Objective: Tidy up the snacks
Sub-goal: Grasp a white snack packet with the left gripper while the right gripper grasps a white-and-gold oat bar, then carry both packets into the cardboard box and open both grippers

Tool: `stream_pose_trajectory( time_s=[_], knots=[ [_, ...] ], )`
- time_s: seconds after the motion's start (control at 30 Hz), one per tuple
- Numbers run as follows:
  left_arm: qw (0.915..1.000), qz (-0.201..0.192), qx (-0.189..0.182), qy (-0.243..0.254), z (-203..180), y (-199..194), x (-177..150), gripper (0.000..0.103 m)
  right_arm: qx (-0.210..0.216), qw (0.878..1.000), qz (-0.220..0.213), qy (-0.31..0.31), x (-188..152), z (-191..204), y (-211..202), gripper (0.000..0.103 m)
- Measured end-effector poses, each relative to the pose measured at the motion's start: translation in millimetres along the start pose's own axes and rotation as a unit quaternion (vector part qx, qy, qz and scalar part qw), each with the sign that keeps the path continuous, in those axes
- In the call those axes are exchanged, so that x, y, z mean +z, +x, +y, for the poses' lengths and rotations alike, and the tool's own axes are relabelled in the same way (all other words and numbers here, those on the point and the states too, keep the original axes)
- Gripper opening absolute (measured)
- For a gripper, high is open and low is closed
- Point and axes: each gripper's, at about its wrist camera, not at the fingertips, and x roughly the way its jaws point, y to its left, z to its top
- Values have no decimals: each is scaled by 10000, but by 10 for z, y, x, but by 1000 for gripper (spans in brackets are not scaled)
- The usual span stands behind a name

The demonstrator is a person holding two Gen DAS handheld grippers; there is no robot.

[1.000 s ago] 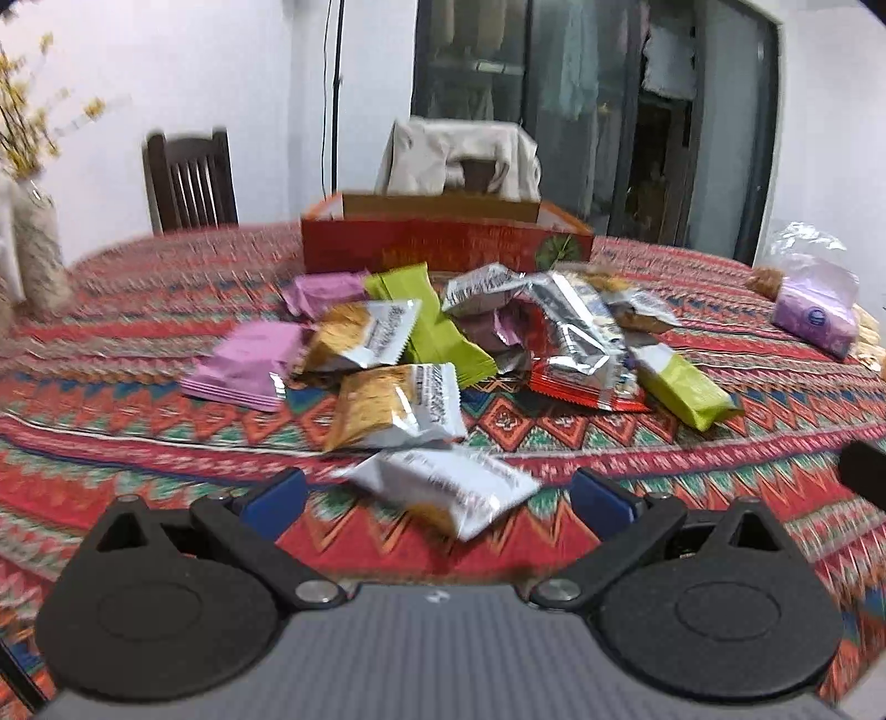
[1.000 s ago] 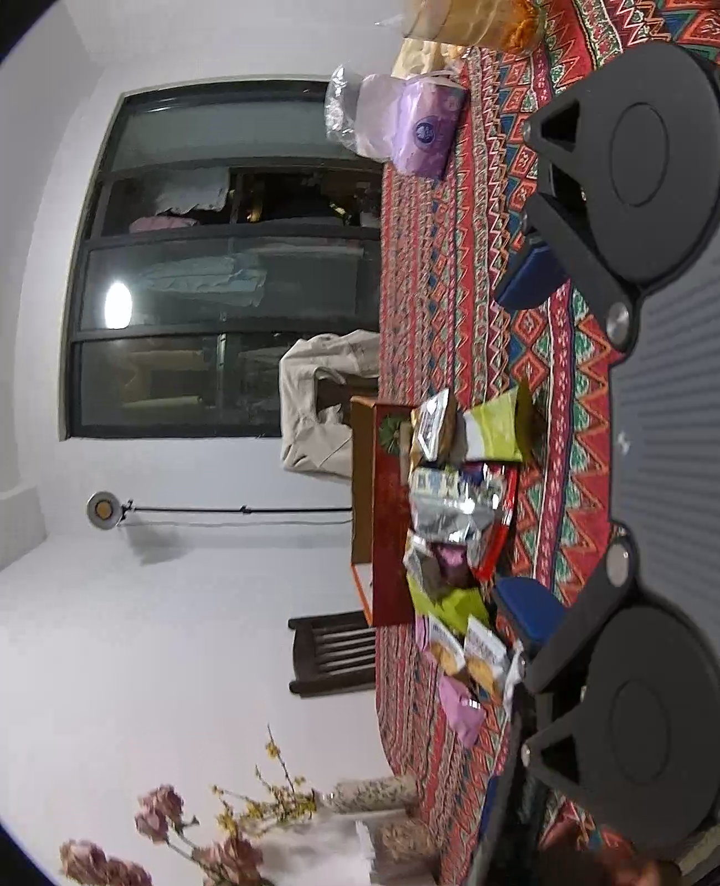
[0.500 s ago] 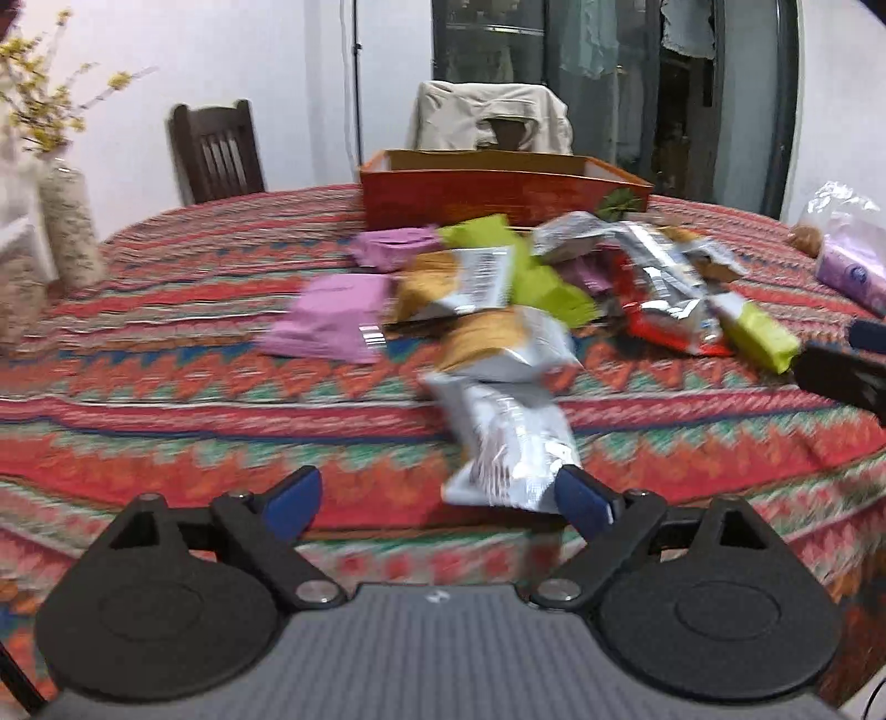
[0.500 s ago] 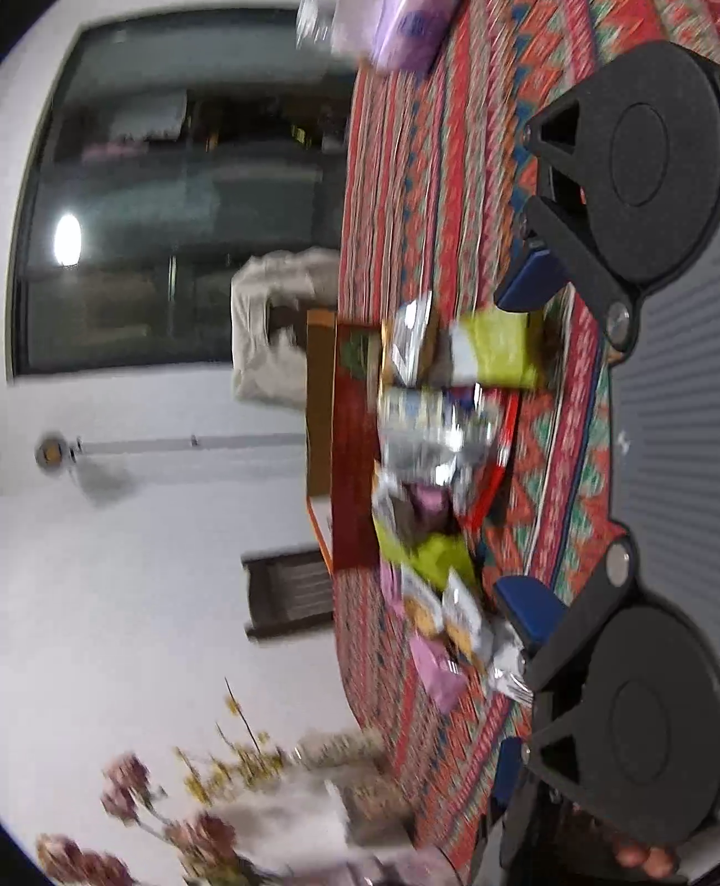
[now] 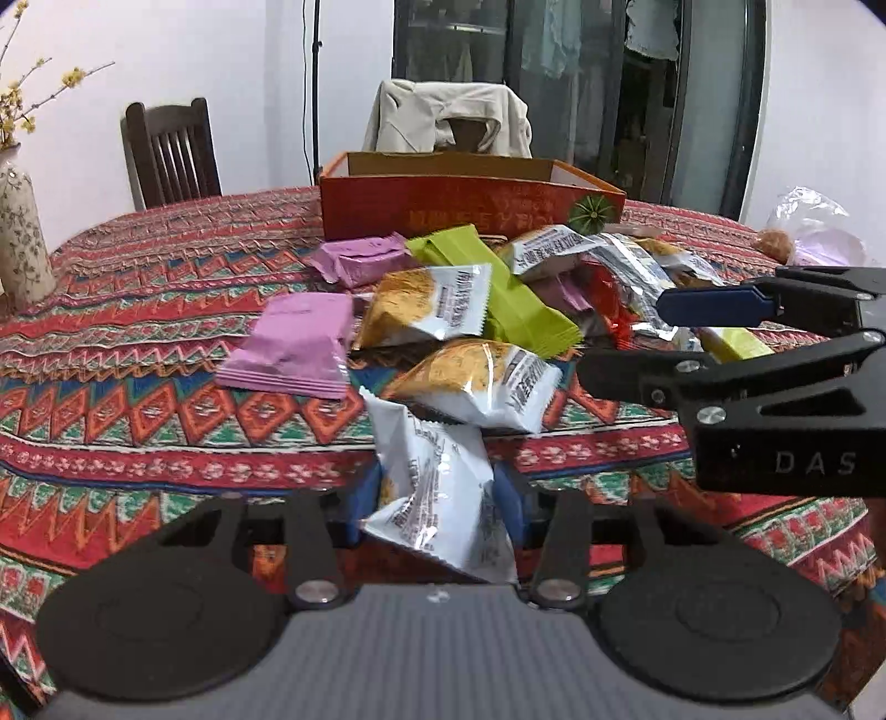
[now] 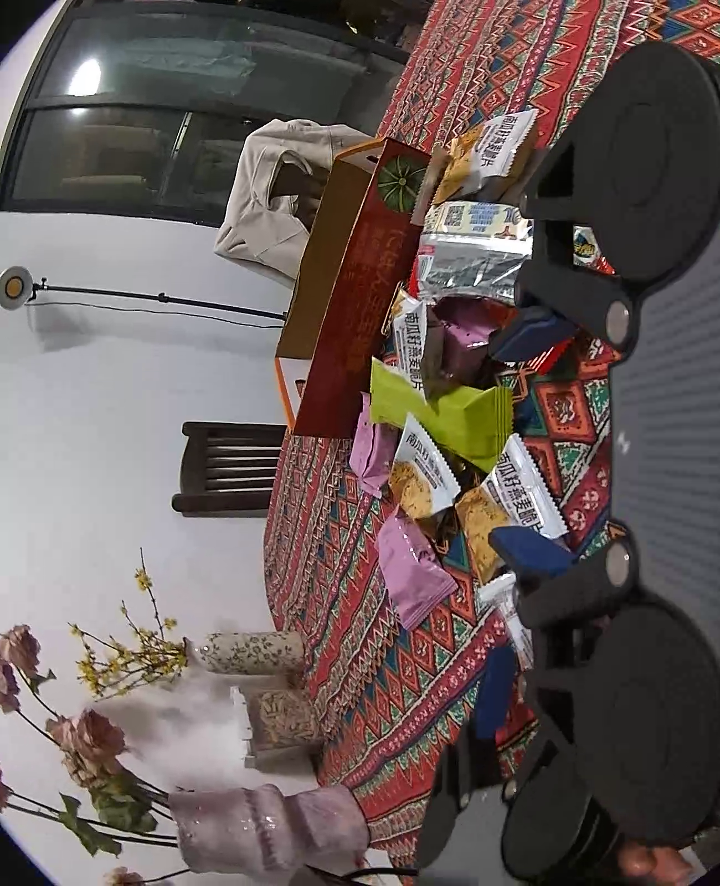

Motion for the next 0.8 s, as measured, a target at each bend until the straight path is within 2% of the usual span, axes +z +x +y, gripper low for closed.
stream_pose_trajectory(
  time_s=[0.1, 0.13, 0.3, 0.37, 0.43, 0.5, 0.53, 0.63, 0.8],
  knots=[
    [9997, -77, -70, -206, 193, -124, -72, 41, 121, 9998, 116, -78, 28, 58, 72, 65],
    [9995, -116, 19, -286, 282, -181, -103, 37, 151, 9997, 129, -128, 42, 85, 127, 65],
    [9974, -253, 358, -574, 649, -441, -209, 37, 331, 9987, 246, -283, 167, 324, 458, 65],
    [9965, -265, 481, -631, 717, -507, -225, 37, 386, 9981, 354, -315, 203, 430, 600, 65],
    [9961, -288, 500, -674, 731, -570, -237, 37, 268, 9976, 529, -353, 188, 520, 744, 63],
    [9961, -322, 467, -675, 718, -626, -252, 37, 147, 9974, 614, -343, 128, 558, 800, 53],
    [9963, -328, 440, -668, 706, -650, -258, 37, 187, 9979, 581, -228, 102, 545, 765, 49],
    [9967, -352, 302, -659, 650, -686, -257, 37, 248, 9980, 581, -15, 7, 483, 585, 48],
    [9977, -430, -60, -513, 412, -731, -210, 37, 19, 9984, 539, 180, -241, 404, 132, 46]
  ],
)
